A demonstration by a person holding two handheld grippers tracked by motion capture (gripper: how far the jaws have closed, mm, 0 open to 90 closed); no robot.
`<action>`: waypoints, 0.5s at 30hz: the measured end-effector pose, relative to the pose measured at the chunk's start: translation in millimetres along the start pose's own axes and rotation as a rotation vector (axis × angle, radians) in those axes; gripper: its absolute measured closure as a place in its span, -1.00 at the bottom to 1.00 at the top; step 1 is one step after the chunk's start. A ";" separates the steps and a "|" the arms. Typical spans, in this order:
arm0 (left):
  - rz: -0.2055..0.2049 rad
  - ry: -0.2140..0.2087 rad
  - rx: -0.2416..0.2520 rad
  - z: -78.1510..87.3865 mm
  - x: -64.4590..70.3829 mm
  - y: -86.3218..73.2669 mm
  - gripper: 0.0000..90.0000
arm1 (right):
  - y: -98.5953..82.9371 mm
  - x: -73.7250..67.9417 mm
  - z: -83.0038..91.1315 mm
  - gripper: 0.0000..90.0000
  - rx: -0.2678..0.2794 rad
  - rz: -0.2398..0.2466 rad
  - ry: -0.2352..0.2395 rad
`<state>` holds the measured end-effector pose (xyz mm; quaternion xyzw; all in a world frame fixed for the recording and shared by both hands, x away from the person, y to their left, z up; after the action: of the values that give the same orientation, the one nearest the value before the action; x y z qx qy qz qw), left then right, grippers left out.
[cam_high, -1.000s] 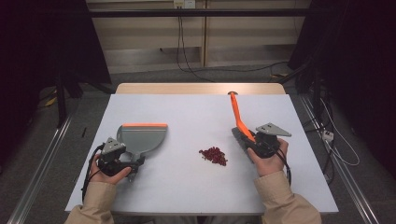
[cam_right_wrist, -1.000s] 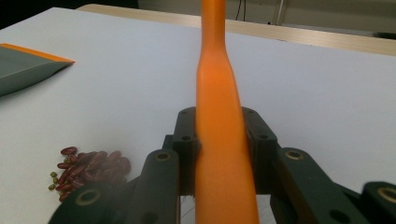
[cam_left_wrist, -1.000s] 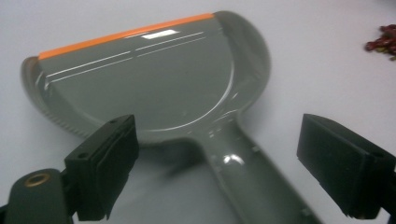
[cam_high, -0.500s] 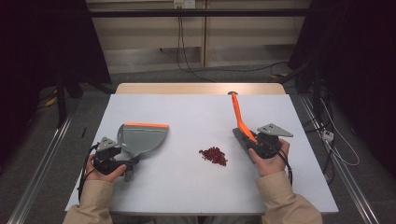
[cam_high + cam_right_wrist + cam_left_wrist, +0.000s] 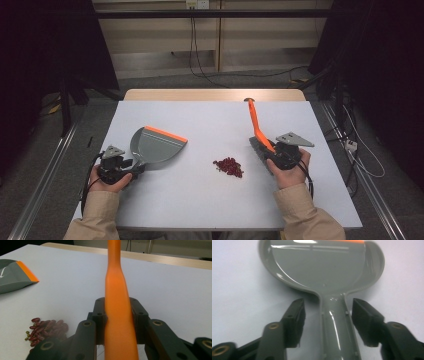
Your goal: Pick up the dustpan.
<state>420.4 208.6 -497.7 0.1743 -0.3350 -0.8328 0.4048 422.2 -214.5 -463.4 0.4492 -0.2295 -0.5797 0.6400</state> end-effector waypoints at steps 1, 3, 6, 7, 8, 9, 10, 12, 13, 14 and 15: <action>-0.005 -0.007 -0.029 -4.3 3.3 0.0 0.03 | -0.1 0.2 -0.3 0.58 0.000 0.000 -0.002; -0.016 0.003 -0.060 -11.5 4.8 1.0 0.12 | -0.3 -0.1 -0.5 0.58 -0.001 -0.001 -0.001; -0.006 0.012 -0.092 -18.7 3.8 2.4 0.36 | -0.4 -0.5 0.1 0.58 -0.001 -0.002 0.001; -0.008 0.011 -0.106 -19.2 3.0 1.9 0.39 | -0.5 -0.2 0.1 0.58 0.000 0.000 -0.003; -0.012 0.008 -0.109 -19.2 2.4 1.8 0.40 | -0.6 0.0 0.1 0.58 -0.001 0.000 -0.002; -0.005 -0.001 -0.103 -19.0 1.7 2.3 0.40 | -0.7 0.0 0.1 0.58 -0.001 0.000 0.000; -0.008 -0.003 -0.099 -17.4 0.6 2.9 0.40 | -1.1 0.2 0.1 0.58 -0.002 0.002 -0.002; -0.023 -0.001 -0.090 -13.9 0.4 5.3 0.41 | -1.5 0.0 0.2 0.58 -0.005 0.001 0.000; -0.038 0.005 -0.088 -12.1 0.3 6.1 0.41 | -1.4 -0.1 0.2 0.58 -0.004 0.003 0.001; -0.039 -0.001 -0.081 -10.8 1.4 7.0 0.41 | -1.2 -0.2 0.5 0.58 -0.002 0.004 0.001; -0.048 -0.009 -0.074 -8.9 2.4 8.1 0.41 | -1.0 -0.2 0.6 0.58 -0.001 0.005 0.001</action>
<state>428.5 199.4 -498.4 0.1635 -0.3015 -0.8549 0.3894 421.2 -214.4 -463.9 0.4486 -0.2299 -0.5780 0.6417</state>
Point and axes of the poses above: each handheld gripper's, and its own axes: z roughly backward along the jaws, y roughly out of its top, x roughly to its right, the point moved 9 cm from there along -z, roughly forward along the jaws, and after that the axes turned 10 degrees about -z, right-handed, at the moved point
